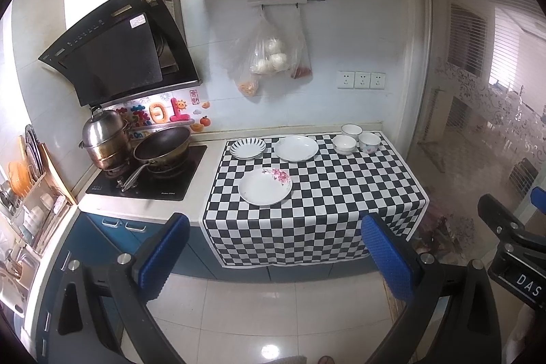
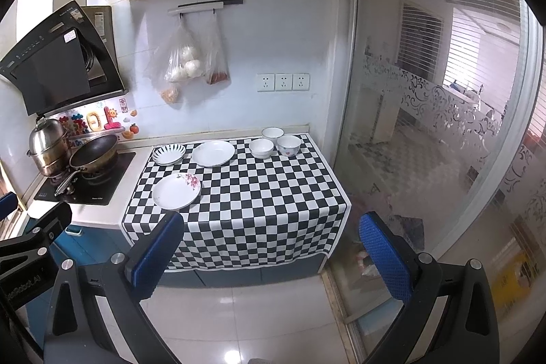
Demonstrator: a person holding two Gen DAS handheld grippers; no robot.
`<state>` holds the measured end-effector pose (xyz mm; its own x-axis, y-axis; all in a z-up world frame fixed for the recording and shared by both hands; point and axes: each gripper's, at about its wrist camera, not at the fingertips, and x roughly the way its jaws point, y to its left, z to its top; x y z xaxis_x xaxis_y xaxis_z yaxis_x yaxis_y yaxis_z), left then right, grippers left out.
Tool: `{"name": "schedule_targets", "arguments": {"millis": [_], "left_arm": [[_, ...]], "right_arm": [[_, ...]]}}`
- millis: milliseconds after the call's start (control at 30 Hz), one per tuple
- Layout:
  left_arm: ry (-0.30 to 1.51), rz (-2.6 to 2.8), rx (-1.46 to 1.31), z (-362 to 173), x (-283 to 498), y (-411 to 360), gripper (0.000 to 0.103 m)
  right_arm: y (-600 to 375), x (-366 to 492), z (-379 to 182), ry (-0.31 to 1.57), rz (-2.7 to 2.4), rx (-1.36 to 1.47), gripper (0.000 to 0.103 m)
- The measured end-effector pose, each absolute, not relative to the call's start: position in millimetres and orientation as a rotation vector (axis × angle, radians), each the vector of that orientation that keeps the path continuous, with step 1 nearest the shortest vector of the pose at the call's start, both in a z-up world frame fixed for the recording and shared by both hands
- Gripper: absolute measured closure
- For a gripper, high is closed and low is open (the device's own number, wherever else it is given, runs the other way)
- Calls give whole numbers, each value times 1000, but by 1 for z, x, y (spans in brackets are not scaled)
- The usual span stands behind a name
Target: Organize plates and bowls
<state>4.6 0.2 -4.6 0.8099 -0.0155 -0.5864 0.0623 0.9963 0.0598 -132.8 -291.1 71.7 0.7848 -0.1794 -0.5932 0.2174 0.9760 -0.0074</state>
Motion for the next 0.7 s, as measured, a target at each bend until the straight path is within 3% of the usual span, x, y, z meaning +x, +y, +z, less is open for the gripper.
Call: {"name": "schedule_targets", "arguments": {"millis": [700], "left_arm": [[621,-58,75,-5,5,1,0]], "right_arm": [[-289,-134,73,621,-215,68,0]]}}
